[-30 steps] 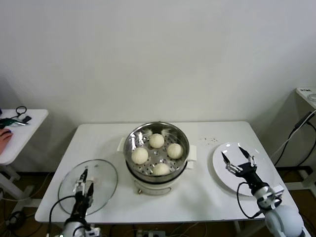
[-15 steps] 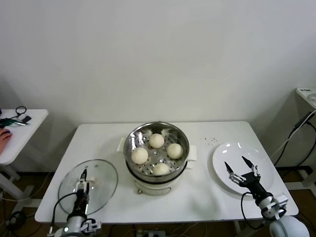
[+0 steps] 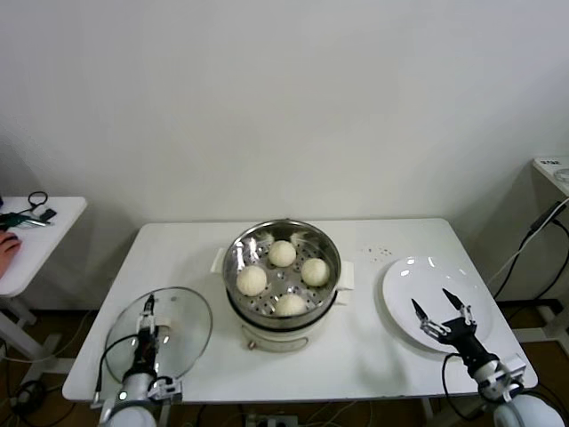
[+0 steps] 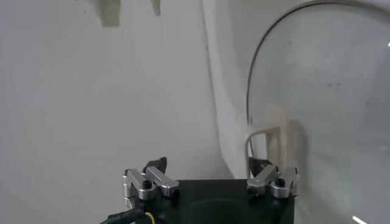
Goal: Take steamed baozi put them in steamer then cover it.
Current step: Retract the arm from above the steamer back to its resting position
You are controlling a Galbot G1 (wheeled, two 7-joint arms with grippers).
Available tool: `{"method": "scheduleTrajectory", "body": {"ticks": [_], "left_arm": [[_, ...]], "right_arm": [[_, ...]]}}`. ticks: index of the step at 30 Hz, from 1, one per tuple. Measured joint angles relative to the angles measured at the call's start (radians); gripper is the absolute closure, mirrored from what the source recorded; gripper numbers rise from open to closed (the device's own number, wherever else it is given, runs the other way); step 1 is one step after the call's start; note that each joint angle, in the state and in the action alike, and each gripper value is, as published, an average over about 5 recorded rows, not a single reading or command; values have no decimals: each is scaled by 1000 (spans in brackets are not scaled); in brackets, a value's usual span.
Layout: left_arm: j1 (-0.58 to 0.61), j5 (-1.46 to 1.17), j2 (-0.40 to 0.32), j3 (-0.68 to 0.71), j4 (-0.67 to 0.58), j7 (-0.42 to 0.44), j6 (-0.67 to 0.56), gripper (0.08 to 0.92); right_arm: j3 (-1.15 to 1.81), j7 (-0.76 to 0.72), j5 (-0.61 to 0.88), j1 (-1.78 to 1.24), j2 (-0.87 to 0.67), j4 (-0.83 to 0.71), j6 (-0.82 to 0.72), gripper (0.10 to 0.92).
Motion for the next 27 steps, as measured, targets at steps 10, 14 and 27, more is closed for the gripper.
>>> {"method": "scheduleTrajectory", "body": {"ticks": [10,14,27], "left_arm": [[-40,-28,6,5,55,-18,-5,276],[-42,-40,11,7,61,-17,-10,389],[-24,-75,26,13,36,1,-14,761]], "right_arm": [[-1,-7,-14,4,7,-7,1,203],[-3,-10,-20,6,9,-12,3,203],[-5,-13,-34,19,13,-25,8,203]]}}
